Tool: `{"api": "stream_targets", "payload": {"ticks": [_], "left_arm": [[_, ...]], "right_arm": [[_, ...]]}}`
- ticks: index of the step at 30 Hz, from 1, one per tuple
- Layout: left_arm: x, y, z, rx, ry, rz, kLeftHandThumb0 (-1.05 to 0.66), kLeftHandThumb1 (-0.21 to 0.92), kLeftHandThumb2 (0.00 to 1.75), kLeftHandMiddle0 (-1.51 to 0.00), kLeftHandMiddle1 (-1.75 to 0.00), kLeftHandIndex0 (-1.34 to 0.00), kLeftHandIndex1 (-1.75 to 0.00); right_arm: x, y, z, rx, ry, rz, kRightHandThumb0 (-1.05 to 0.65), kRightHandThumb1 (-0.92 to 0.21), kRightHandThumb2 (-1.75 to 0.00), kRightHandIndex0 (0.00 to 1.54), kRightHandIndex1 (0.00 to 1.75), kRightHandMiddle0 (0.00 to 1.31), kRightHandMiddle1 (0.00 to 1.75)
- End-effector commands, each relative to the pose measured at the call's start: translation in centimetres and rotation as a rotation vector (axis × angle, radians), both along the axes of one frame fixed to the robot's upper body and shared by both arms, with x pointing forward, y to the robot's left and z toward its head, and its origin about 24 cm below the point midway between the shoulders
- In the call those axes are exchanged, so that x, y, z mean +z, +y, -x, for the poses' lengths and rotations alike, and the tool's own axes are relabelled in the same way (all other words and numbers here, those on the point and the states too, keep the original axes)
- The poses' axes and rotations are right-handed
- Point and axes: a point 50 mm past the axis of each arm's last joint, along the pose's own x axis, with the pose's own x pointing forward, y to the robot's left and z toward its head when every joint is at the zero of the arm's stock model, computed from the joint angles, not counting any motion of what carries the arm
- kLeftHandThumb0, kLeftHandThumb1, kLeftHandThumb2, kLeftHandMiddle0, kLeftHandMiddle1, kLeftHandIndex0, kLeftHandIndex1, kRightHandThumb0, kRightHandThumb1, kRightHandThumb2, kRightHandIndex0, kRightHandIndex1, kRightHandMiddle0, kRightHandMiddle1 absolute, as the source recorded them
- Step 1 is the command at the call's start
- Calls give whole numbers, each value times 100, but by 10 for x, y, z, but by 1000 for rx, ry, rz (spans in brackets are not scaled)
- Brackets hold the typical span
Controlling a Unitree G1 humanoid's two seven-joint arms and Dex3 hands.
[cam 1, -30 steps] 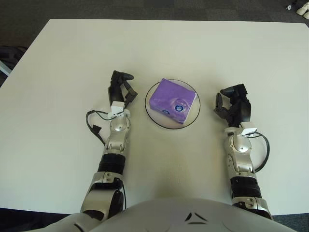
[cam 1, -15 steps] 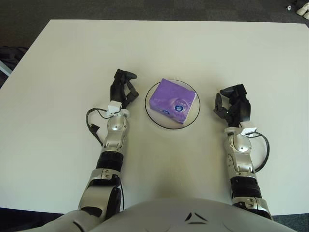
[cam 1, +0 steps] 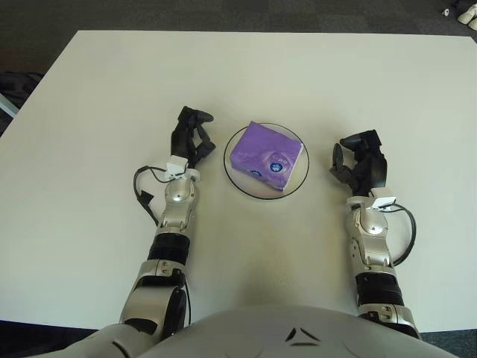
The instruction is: Put the tissue paper into the plate.
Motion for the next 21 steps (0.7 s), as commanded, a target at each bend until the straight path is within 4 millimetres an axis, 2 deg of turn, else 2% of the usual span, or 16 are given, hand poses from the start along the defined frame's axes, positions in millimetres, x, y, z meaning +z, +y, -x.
{"api": "stream_targets", "payload": {"ticks": [1, 6, 19, 21], "left_arm": [[-48, 2, 21, -5, 213, 23, -39, 73, 130, -57, -118, -48, -156], [-50, 1, 23, -11, 226, 34, -37, 71, 131, -57, -120, -48, -159], [-58, -2, 35, 42, 239, 5, -41, 75, 124, -56, -122, -48, -165], [-60, -3, 38, 50, 241, 8, -41, 66, 113, -60, -121, -45, -170]], "right_arm": [[-37, 1, 17, -15, 173, -31, -39, -64, -92, 62, 140, 37, 175], [-38, 1, 17, -17, 172, -33, -39, -66, -89, 61, 139, 35, 175], [-40, 4, 18, -33, 156, -52, -39, -65, -91, 61, 140, 36, 175], [-41, 5, 18, -40, 151, -54, -39, -64, -92, 61, 139, 37, 175]]}}
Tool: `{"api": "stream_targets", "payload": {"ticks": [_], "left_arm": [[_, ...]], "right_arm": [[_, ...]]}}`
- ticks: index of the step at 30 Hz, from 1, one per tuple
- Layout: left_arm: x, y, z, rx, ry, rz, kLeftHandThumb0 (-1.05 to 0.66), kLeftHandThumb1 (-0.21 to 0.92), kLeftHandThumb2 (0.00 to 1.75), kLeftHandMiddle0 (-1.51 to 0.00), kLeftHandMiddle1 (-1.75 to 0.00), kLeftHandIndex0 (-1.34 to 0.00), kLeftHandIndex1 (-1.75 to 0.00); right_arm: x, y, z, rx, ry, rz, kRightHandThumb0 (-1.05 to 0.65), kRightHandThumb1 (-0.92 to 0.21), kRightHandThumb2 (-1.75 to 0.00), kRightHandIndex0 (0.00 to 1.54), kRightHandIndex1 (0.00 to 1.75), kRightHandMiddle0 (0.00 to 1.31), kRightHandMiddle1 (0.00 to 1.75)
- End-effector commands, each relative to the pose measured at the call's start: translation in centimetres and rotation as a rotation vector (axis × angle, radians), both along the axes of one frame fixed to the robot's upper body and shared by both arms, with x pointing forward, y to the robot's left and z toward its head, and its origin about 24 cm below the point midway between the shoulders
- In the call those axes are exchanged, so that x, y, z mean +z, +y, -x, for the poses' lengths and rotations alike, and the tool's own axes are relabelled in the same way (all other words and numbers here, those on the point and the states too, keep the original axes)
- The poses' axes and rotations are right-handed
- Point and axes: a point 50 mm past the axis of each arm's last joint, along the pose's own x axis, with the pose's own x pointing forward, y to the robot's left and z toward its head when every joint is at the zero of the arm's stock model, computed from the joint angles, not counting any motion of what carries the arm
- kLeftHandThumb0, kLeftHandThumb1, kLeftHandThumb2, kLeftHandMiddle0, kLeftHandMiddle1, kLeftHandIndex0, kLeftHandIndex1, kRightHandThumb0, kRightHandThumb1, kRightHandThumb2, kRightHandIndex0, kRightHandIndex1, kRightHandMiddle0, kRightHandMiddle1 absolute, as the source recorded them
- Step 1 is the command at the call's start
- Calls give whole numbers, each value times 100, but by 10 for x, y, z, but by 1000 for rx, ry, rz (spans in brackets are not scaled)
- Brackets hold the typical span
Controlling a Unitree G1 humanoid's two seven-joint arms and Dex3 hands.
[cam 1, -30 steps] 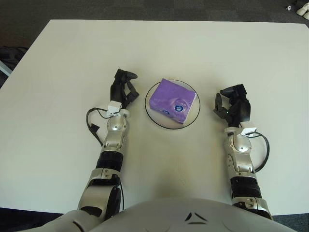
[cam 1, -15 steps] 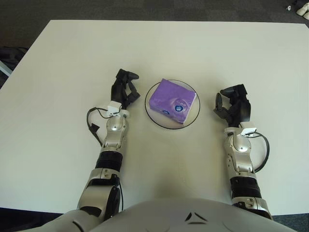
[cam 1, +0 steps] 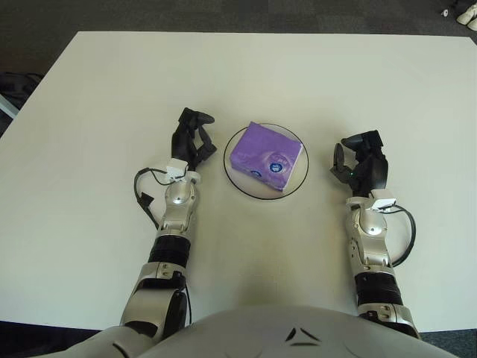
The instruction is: Put the tissue paper into the plate.
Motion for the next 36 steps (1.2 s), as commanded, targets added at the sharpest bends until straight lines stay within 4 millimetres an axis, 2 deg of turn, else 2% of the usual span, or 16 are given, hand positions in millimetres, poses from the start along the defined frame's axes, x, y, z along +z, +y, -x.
{"api": "stream_targets", "payload": {"ticks": [1, 5, 11, 22, 36], "left_arm": [[-57, -1, 35, 34, 236, 9, -41, 62, 110, -61, -122, -44, -171], [-59, -2, 40, 42, 240, 20, -41, 55, 107, -64, -124, -44, -174], [-60, -4, 47, 55, 248, 34, -42, 51, 109, -64, -132, -46, -175], [-63, -8, 57, 108, 275, 54, -42, 49, 110, -64, -141, -47, -175], [-71, -10, 66, 160, 310, 56, -43, 47, 113, -65, -140, -49, -175]], "right_arm": [[-41, 4, 18, -28, 179, -49, -39, -63, -93, 61, 139, 37, 175], [-42, 5, 19, -32, 171, -49, -40, -61, -95, 62, 137, 38, 175], [-45, 7, 23, -35, 168, -43, -40, -59, -98, 64, 134, 40, 175], [-45, 10, 30, -7, 166, -49, -40, -58, -99, 65, 134, 41, 175], [-44, 12, 35, 23, 153, -47, -40, -59, -98, 63, 133, 40, 175]]}}
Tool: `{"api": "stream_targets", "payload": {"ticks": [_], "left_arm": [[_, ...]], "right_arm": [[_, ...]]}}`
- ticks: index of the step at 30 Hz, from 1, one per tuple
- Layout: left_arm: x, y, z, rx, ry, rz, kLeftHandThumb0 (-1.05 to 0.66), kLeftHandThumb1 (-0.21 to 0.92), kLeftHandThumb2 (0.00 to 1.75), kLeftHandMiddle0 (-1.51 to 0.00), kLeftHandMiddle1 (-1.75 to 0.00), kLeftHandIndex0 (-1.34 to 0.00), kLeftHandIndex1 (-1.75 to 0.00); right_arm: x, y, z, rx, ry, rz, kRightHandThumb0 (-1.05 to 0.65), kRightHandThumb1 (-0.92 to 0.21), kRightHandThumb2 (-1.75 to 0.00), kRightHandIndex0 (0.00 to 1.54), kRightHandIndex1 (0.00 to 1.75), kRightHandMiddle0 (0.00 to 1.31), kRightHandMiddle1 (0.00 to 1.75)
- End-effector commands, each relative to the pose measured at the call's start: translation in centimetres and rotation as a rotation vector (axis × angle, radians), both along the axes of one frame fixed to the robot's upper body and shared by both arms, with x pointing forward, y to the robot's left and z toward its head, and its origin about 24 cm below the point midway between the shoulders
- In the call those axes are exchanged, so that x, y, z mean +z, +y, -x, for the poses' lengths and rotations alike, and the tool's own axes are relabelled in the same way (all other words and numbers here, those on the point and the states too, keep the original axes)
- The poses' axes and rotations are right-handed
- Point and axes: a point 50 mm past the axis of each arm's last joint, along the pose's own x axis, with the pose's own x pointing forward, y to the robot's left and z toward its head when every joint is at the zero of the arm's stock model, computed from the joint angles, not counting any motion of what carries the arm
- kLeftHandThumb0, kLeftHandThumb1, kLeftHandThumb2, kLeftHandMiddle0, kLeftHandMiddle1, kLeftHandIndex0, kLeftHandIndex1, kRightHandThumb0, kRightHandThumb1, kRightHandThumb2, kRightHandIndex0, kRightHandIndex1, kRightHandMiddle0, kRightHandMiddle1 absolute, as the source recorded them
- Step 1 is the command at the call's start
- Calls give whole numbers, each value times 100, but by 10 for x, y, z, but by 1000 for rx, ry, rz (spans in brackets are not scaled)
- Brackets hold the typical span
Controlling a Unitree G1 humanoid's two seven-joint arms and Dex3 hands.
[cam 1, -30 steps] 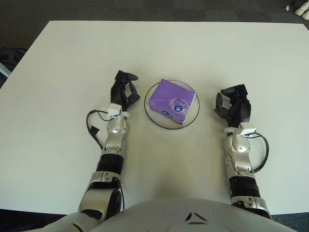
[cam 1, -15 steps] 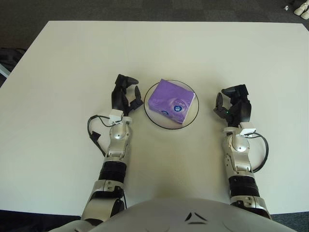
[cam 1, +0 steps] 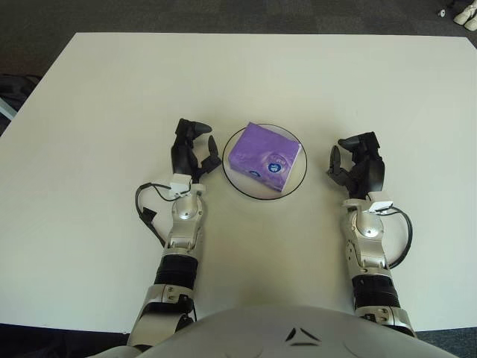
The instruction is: Put the tissue paper into the plate.
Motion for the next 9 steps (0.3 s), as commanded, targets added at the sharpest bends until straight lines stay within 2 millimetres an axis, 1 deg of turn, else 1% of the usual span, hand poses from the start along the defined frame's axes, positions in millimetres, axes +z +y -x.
{"api": "stream_targets", "payload": {"ticks": [1, 9], "left_arm": [[-67, -1, 41, 35, 313, -2, -43, 47, 113, -65, -140, -48, -175], [-69, -1, 43, 40, 317, -3, -42, 48, 112, -65, -138, -48, -175]], "right_arm": [[-46, 3, 29, -2, 206, -35, -40, -58, -99, 64, 132, 41, 175], [-45, 3, 30, 5, 212, -28, -40, -57, -100, 65, 130, 41, 175]]}}
